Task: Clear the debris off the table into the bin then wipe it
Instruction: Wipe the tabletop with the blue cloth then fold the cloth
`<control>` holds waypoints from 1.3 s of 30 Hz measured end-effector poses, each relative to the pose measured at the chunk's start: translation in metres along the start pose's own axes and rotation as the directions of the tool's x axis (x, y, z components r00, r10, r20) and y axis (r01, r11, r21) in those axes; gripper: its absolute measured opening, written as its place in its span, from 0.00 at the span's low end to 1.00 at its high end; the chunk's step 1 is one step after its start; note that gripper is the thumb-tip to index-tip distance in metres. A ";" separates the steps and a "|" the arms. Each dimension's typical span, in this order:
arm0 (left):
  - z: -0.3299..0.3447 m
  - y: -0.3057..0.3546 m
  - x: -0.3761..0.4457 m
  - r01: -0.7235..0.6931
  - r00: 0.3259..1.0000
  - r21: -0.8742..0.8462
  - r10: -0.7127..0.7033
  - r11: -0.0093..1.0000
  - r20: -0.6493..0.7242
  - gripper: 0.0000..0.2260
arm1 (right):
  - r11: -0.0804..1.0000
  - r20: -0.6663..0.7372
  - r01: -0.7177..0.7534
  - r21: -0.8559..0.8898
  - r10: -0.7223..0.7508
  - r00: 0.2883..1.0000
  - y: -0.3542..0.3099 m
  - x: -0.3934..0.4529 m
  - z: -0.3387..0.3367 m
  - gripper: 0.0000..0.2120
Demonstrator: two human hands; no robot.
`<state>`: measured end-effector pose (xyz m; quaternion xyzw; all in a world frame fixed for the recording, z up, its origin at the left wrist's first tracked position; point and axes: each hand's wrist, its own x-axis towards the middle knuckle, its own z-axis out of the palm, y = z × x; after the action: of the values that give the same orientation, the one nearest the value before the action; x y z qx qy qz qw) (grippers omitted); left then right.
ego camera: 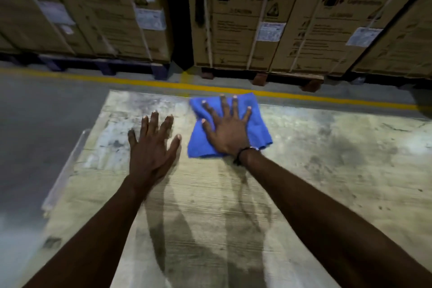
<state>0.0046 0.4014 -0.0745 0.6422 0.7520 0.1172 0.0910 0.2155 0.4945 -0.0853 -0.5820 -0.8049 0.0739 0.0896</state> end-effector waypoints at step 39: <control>-0.063 -0.174 -0.077 0.240 0.831 -0.638 -0.495 0.731 -0.255 0.17 | 0.790 0.094 0.613 0.012 -0.611 0.786 -0.240 0.067 0.050 0.28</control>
<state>-0.1659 0.2955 -0.0659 0.3777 0.7952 0.4515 0.1454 -0.0381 0.4832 -0.0771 -0.2865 -0.9539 0.0603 0.0657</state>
